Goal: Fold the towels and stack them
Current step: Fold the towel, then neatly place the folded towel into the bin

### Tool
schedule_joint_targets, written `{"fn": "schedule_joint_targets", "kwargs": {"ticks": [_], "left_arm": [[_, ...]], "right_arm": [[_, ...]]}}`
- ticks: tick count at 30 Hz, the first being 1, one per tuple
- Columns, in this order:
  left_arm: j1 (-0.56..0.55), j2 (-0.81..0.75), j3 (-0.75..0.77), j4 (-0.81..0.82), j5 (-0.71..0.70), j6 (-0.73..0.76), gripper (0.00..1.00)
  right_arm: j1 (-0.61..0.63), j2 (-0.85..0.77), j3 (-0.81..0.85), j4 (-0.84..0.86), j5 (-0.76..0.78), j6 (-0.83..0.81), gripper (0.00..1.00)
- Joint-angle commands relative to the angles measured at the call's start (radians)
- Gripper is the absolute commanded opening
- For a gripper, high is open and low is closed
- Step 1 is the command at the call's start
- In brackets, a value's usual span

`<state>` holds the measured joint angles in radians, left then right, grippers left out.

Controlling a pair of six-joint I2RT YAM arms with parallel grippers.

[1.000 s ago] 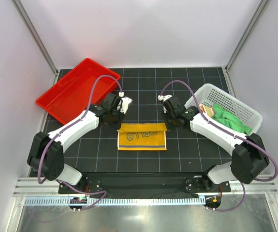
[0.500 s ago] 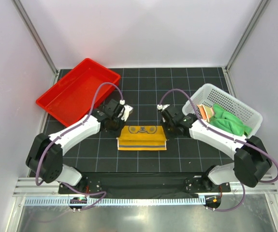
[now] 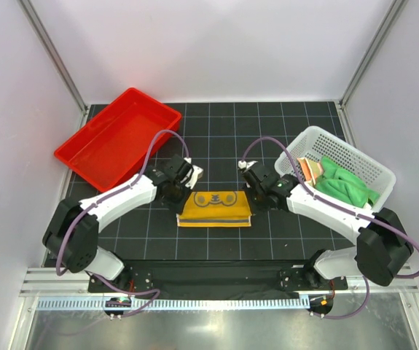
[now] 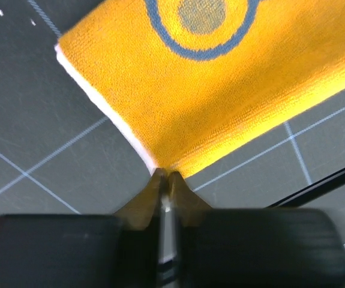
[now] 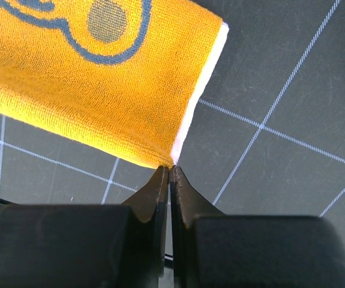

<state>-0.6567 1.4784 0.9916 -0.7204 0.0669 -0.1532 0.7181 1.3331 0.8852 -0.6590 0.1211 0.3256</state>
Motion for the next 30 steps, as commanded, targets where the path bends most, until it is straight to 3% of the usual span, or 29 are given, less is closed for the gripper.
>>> {"fn": "schedule_joint_targets", "kwargs": {"ticks": [1, 5, 6, 9, 13, 17, 30], "left_arm": [[-0.009, 0.02, 0.039, -0.074, -0.039, -0.017, 0.21], [-0.014, 0.004, 0.051, -0.108, -0.131, -0.035, 0.37], [-0.014, -0.018, 0.051, -0.1, -0.15, -0.052, 0.38], [-0.014, -0.049, 0.07, -0.093, -0.223, -0.121, 0.38], [-0.014, -0.062, 0.094, -0.019, -0.106, -0.244, 0.41], [-0.012, -0.038, 0.062, 0.0, -0.153, -0.341, 0.47], [-0.012, 0.04, -0.056, 0.015, -0.095, -0.437, 0.47]], "right_arm": [[0.001, 0.001, 0.006, -0.04, 0.031, 0.02, 0.15], [0.003, -0.009, 0.015, -0.085, 0.003, 0.043, 0.31], [0.003, -0.024, 0.018, -0.094, -0.012, 0.043, 0.34], [0.003, -0.066, 0.029, -0.103, -0.032, 0.078, 0.35], [0.004, -0.046, 0.031, -0.016, -0.045, 0.171, 0.35], [0.004, 0.023, 0.043, 0.012, 0.006, 0.207, 0.36], [0.004, 0.04, 0.012, 0.027, 0.103, 0.248, 0.41]]}}
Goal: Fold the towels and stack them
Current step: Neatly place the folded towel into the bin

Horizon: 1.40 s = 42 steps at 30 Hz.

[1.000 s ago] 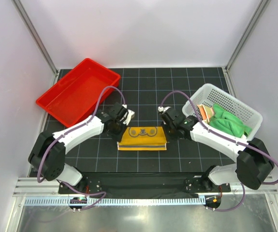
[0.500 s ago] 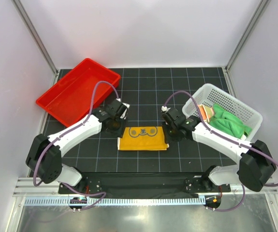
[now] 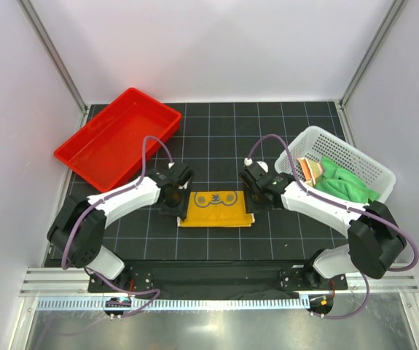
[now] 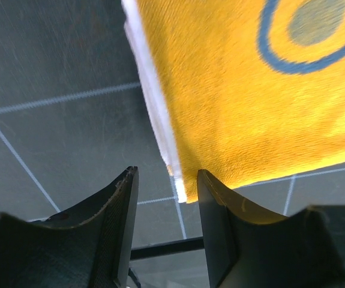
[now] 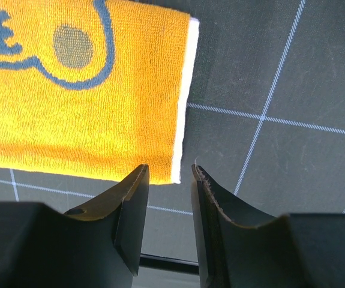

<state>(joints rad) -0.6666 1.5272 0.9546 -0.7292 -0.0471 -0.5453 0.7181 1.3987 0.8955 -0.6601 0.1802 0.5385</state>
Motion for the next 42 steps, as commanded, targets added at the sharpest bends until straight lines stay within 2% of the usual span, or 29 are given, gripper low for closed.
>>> {"fn": "schedule_joint_targets", "kwargs": {"ticks": [1, 6, 9, 12, 13, 15, 16, 17, 21, 22, 24, 25, 27, 33, 37, 42], "left_arm": [[-0.002, -0.01, -0.028, 0.022, 0.016, -0.053, 0.47], [-0.004, -0.021, -0.079, 0.056, 0.036, -0.073, 0.43], [-0.004, -0.01, -0.096, 0.096, 0.082, -0.079, 0.37], [-0.004, 0.001, -0.094, 0.117, 0.115, -0.084, 0.27], [-0.004, 0.001, -0.094, 0.119, 0.118, -0.085, 0.2], [-0.004, -0.004, -0.088, 0.105, 0.105, -0.087, 0.12], [-0.004, -0.006, -0.077, 0.097, 0.099, -0.087, 0.03], [-0.002, -0.009, -0.067, 0.088, 0.093, -0.088, 0.0], [-0.004, -0.015, -0.025, 0.031, 0.069, -0.088, 0.0], [-0.004, -0.016, -0.01, 0.021, 0.061, -0.091, 0.0], [-0.004, -0.021, 0.006, -0.01, 0.024, -0.094, 0.0], [-0.004, -0.024, 0.013, -0.024, 0.01, -0.097, 0.0], [-0.004, -0.03, 0.039, -0.05, -0.014, -0.104, 0.0], [-0.002, -0.029, 0.049, -0.107, -0.131, -0.108, 0.0], [-0.002, 0.005, 0.027, -0.09, -0.175, -0.116, 0.0], [-0.002, 0.045, 0.004, -0.062, -0.185, -0.117, 0.0]], "right_arm": [[0.004, -0.029, -0.009, 0.027, 0.044, 0.043, 0.41], [0.003, -0.053, -0.056, 0.031, 0.045, 0.092, 0.45], [0.003, -0.055, -0.09, 0.073, 0.013, 0.117, 0.46], [0.003, -0.044, -0.115, 0.115, -0.034, 0.141, 0.46], [0.003, -0.046, -0.128, 0.137, -0.044, 0.147, 0.46], [0.003, -0.052, -0.139, 0.157, -0.059, 0.162, 0.43], [0.003, -0.053, -0.147, 0.168, -0.062, 0.166, 0.41], [0.003, -0.056, -0.147, 0.166, -0.062, 0.173, 0.38], [0.003, -0.061, -0.153, 0.186, -0.077, 0.19, 0.29], [0.001, -0.063, -0.156, 0.194, -0.085, 0.192, 0.22], [0.003, -0.066, -0.153, 0.191, -0.09, 0.19, 0.15], [0.004, -0.07, -0.145, 0.186, -0.09, 0.189, 0.08], [0.003, -0.085, -0.138, 0.171, -0.096, 0.189, 0.02], [0.003, -0.156, -0.181, 0.189, -0.166, 0.199, 0.01], [0.003, -0.193, -0.288, 0.307, -0.266, 0.236, 0.01], [0.003, -0.211, -0.407, 0.413, -0.284, 0.274, 0.02]]}}
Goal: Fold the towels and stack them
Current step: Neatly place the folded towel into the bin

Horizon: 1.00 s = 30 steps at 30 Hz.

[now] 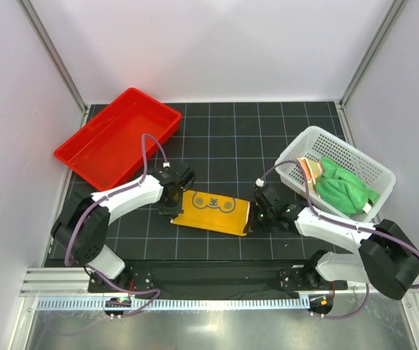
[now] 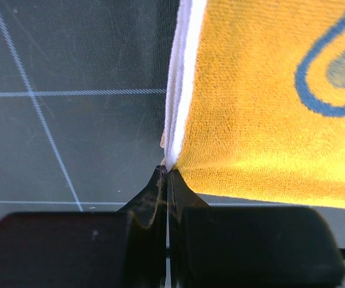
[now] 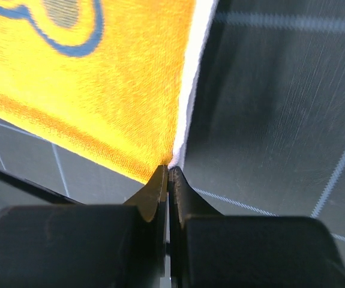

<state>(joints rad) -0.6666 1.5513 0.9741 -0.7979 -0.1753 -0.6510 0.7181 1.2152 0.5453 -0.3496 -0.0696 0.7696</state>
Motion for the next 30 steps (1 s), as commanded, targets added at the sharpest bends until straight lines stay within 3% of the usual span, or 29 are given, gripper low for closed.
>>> {"fn": "schedule_joint_targets", "kwargs": {"ticks": [1, 2, 5, 6, 11, 16, 22, 30], "left_arm": [[-0.002, 0.026, -0.021, 0.012, -0.055, -0.007, 0.0], [-0.002, 0.033, -0.021, 0.02, -0.041, -0.006, 0.0], [-0.002, 0.043, -0.025, 0.041, 0.014, -0.002, 0.0], [-0.002, 0.041, -0.028, 0.046, 0.028, -0.007, 0.0], [-0.004, 0.015, -0.072, 0.104, 0.112, -0.048, 0.0], [-0.004, -0.014, -0.101, 0.148, 0.172, -0.079, 0.0], [-0.004, -0.014, 0.021, -0.027, -0.047, -0.016, 0.0], [-0.004, 0.029, 0.072, -0.046, -0.076, 0.002, 0.0]], "right_arm": [[0.003, -0.04, -0.065, 0.113, -0.042, 0.048, 0.03], [0.003, -0.069, -0.068, 0.119, -0.044, 0.048, 0.04], [0.003, -0.118, -0.064, 0.103, -0.024, 0.056, 0.34], [0.004, -0.128, -0.061, 0.084, -0.019, 0.06, 0.36], [0.003, -0.145, -0.071, 0.037, 0.051, 0.074, 0.37], [0.003, -0.114, -0.133, 0.145, -0.012, 0.105, 0.38], [0.003, -0.155, -0.145, 0.149, 0.004, 0.129, 0.36], [0.003, -0.169, -0.162, 0.189, -0.001, 0.2, 0.43]]}}
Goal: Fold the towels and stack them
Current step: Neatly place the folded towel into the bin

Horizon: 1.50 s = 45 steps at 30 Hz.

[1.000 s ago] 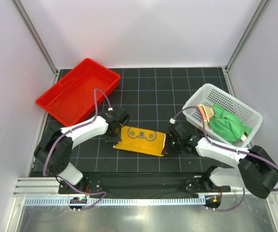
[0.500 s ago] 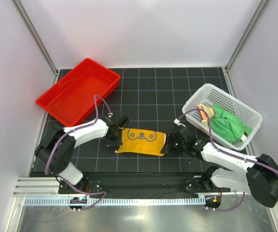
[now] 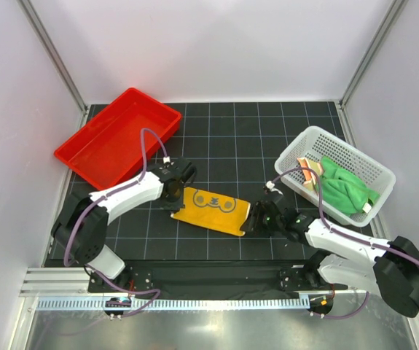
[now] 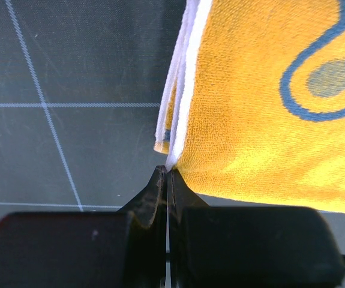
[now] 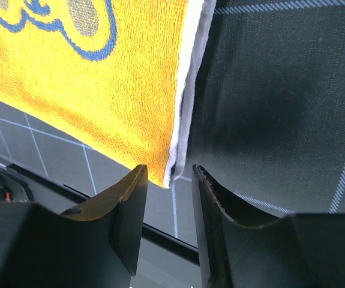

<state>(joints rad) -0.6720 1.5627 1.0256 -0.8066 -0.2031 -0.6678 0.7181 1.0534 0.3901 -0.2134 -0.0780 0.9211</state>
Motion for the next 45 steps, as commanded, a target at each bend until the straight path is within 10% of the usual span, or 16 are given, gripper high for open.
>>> {"fn": "schedule_joint_targets", "kwargs": {"ticks": [1, 11, 15, 19, 24, 40, 45], "left_arm": [[0.002, 0.02, 0.016, -0.034, -0.045, 0.019, 0.0], [0.011, 0.083, 0.031, -0.022, -0.082, 0.039, 0.0], [0.015, 0.112, 0.044, -0.034, -0.093, 0.039, 0.02], [0.018, 0.097, 0.096, -0.095, -0.154, 0.06, 0.4], [0.081, 0.062, 0.151, -0.054, -0.009, 0.163, 0.57], [0.23, 0.197, 0.113, 0.06, 0.404, 0.3, 0.61], [0.229, 0.232, 0.117, 0.069, 0.421, 0.292, 0.59]], "right_arm": [[0.003, -0.006, -0.008, 0.058, 0.003, 0.056, 0.42], [0.004, -0.026, -0.083, 0.207, -0.046, 0.162, 0.17], [0.004, -0.058, -0.086, 0.203, -0.048, 0.144, 0.35], [0.004, -0.095, -0.073, 0.134, -0.013, 0.124, 0.5], [0.004, -0.076, -0.051, 0.134, 0.02, 0.09, 0.58], [0.032, -0.052, -0.089, 0.154, 0.073, 0.124, 0.19], [0.032, -0.061, -0.089, 0.177, 0.046, 0.11, 0.43]]}}
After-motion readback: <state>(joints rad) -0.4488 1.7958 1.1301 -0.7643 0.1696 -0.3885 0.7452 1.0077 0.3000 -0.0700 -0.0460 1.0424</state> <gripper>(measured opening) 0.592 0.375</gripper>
